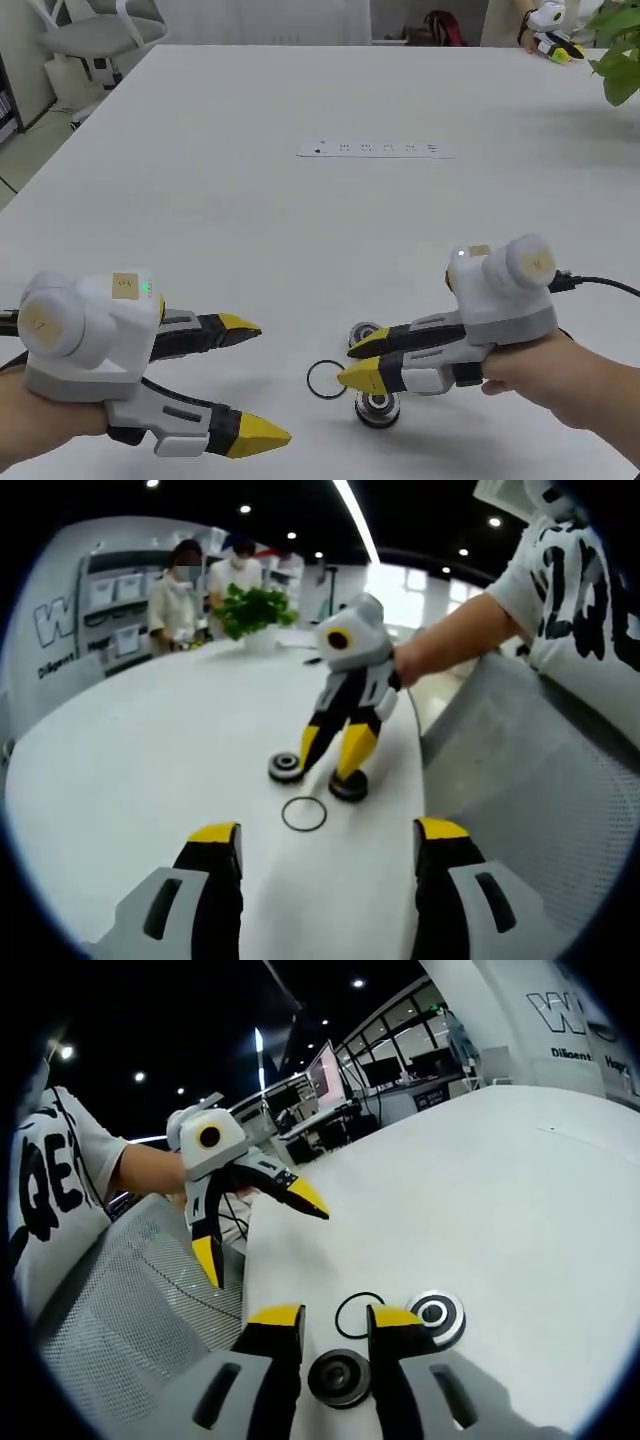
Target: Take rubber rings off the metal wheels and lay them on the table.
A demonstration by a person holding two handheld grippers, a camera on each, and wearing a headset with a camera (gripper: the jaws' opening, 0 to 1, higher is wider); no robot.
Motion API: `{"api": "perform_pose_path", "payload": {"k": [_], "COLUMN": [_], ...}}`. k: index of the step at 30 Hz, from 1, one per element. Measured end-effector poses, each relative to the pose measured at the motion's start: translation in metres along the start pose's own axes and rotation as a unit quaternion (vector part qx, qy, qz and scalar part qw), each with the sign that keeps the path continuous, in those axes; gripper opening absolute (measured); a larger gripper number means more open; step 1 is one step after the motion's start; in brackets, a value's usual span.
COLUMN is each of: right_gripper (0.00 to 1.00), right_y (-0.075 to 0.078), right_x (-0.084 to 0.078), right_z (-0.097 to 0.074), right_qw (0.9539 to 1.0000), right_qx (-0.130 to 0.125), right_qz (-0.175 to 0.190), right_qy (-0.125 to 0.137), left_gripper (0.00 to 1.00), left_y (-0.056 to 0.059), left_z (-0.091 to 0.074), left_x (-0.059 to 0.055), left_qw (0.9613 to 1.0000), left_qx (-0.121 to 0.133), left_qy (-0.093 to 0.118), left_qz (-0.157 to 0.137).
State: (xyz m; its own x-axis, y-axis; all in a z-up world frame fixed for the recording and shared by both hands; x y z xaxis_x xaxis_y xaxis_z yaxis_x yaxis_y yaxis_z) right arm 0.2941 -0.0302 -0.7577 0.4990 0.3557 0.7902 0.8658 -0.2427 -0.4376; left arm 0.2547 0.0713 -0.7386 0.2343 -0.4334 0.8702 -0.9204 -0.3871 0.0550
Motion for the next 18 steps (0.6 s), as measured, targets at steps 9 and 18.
{"api": "perform_pose_path", "payload": {"k": [9, 18], "right_gripper": [0.27, 0.3], "right_y": [-0.003, -0.001], "right_x": [0.002, -0.003], "right_z": [-0.019, -0.035], "right_qw": [0.9998, 0.9995], "right_qx": [-0.005, -0.018], "right_qz": [-0.012, -0.017], "right_qy": [0.013, 0.018], "left_gripper": [0.7, 0.68], "left_y": [0.002, 0.003], "left_z": [0.01, 0.022], "left_x": [0.007, 0.018], "left_qw": [0.9999, 0.9995], "left_qx": [-0.011, -0.023], "left_qy": [0.001, 0.004], "left_qz": [0.008, 0.021]}}
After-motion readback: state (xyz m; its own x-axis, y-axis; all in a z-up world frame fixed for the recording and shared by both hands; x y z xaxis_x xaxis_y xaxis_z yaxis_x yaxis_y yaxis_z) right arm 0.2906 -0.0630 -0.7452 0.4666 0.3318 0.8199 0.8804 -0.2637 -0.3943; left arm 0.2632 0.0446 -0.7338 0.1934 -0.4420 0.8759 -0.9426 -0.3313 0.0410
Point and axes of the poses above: the centre of the closed fingertips' face, and the gripper's own axes: z roughly forward along the fingers, y roughly to its right, x roughly out of its top, the point moved 3 cm from there along -z, roughly backward along the fingers, and after that the axes turned 3 degrees about z, right-handed, at the moved point
